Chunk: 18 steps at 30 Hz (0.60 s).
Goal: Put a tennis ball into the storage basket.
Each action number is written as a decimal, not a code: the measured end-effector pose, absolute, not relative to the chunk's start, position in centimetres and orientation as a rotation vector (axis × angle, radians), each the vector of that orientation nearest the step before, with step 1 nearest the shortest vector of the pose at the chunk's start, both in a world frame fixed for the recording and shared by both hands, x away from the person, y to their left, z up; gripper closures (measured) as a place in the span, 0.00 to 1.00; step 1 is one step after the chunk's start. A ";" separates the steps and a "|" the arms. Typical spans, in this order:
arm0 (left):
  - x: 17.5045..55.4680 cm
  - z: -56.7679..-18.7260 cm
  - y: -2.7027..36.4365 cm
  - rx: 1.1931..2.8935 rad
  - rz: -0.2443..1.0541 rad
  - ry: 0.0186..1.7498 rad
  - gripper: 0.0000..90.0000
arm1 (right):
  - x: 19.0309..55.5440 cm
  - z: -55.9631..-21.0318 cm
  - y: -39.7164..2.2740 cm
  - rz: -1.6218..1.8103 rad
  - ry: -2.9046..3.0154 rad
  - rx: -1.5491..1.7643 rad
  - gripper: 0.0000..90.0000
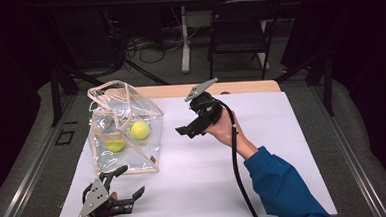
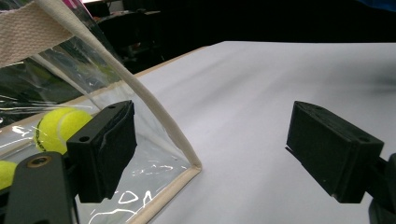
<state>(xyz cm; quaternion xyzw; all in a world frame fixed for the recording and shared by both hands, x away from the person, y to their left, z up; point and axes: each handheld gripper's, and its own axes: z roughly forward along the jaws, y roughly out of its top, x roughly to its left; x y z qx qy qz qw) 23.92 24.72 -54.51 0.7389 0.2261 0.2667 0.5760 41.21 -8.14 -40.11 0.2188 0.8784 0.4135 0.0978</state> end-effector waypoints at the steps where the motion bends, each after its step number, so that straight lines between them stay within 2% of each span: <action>1: 23.9 -54.5 24.7 1.730 0.625 0.529 0.17 | 41.1 -40.2 -8.4 1.222 2.601 0.656 0.00; 18: 23.9 -54.5 24.6 1.733 0.628 0.531 0.17 | 39.0 -42.1 -13.0 1.184 2.565 0.713 0.00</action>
